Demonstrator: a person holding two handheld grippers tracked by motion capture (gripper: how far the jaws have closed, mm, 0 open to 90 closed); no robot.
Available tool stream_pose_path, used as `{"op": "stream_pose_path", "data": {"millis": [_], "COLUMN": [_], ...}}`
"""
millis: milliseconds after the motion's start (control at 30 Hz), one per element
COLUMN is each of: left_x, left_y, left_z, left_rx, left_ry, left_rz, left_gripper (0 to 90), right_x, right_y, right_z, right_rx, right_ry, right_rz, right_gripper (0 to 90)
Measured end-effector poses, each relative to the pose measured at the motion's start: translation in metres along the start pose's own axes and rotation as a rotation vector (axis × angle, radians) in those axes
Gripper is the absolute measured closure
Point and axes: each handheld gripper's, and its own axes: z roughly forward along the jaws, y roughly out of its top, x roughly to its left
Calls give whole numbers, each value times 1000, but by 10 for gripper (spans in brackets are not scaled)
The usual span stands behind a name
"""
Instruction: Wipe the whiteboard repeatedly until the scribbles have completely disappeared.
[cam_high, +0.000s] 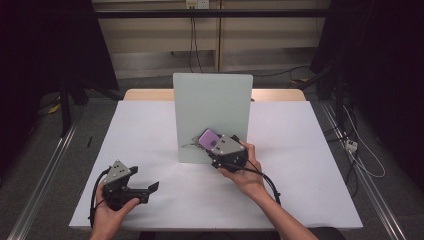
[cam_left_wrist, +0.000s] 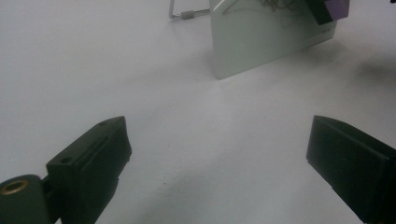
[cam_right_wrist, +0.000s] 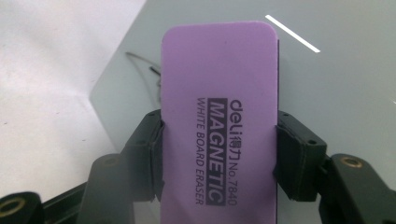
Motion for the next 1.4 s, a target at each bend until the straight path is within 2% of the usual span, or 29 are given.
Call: {"op": "stream_pose_path", "data": {"millis": [300,367,533,667,767,900,1400], "left_x": [0,0,1,1,1,1,0], "left_y": [0,0,0,0,0,0,-1], "left_z": [0,0,-1,-1,-1,-1,-1], "left_rx": [-6,2,1,-2,3,2,-2], "left_ry": [-3,-7,-6,-2,-9,-4,-4], "left_rz": [-7,-1,0,-7,0,-10,-4], "left_gripper": [60,60,60,60,60,60,60], "right_x": [18,28,38,40,39,33,-5], "right_y": [1,1,1,1,2,4,10], "right_z": [14,22,29,32,32,27,0], "right_rx": [20,30,42,42,40,29,-19], "right_ry": [48,76,103,114,121,102,-6], "right_rz": [-21,-33,-49,-48,-33,-24,48], "right_gripper": [414,414,414,413,414,414,414]}}
